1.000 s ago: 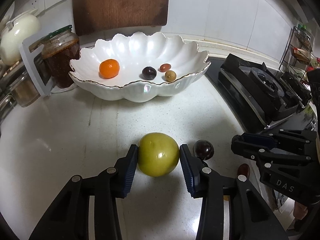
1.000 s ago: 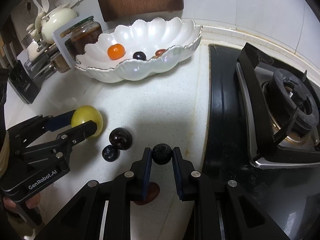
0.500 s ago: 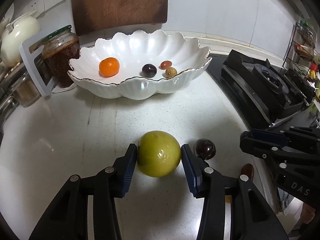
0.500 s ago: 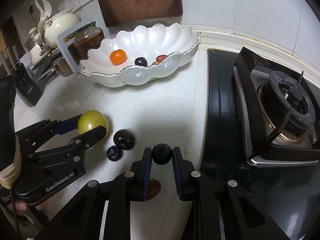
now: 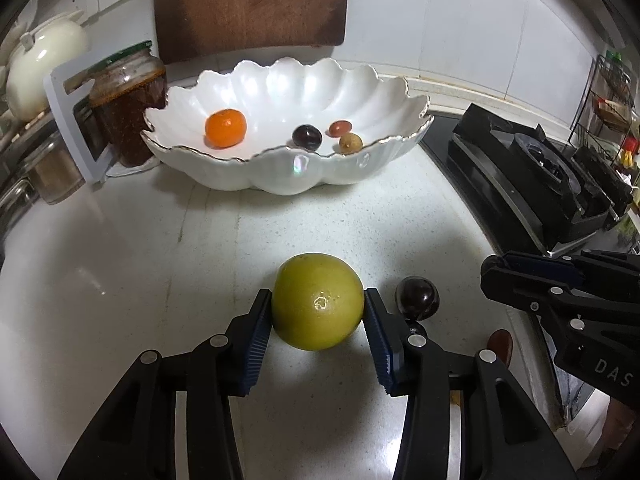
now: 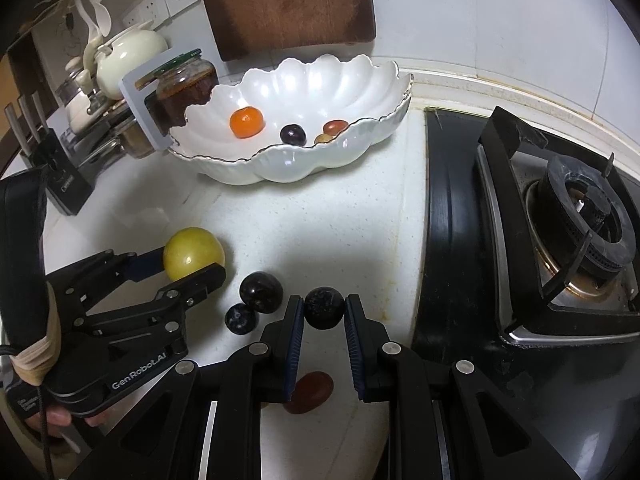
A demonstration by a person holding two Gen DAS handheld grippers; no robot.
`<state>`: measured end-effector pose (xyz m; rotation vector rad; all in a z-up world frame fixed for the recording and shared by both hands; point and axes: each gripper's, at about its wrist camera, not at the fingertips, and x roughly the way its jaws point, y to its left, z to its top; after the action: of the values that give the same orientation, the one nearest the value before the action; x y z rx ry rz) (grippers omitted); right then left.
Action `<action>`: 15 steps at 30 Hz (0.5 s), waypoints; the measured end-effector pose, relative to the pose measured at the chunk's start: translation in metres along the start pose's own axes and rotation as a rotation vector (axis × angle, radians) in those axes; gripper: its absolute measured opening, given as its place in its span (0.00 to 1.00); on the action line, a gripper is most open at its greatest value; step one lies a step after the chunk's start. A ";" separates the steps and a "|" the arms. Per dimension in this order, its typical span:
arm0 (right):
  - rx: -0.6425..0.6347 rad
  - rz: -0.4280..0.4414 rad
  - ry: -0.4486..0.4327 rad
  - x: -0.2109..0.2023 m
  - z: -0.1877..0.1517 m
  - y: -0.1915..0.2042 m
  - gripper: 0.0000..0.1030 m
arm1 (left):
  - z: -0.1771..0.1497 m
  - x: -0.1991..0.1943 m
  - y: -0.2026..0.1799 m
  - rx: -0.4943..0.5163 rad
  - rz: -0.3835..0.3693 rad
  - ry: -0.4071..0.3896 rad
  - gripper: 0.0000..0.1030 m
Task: Organize fruits
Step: 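Lift the green fruit with the left tool while the right tool carries the cherry to the bowl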
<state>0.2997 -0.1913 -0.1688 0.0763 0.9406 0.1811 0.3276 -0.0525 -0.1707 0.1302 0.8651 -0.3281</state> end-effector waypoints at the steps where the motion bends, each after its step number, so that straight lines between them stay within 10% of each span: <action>1: 0.000 0.001 -0.002 -0.001 0.000 0.000 0.22 | 0.000 -0.003 0.000 -0.001 0.002 -0.004 0.43; 15: -0.015 0.018 -0.095 -0.034 0.014 0.008 0.22 | 0.020 -0.058 0.006 -0.032 0.005 -0.121 0.43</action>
<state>0.2902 -0.1898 -0.1324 0.0791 0.8437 0.1993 0.3093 -0.0389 -0.1139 0.0818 0.7502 -0.3145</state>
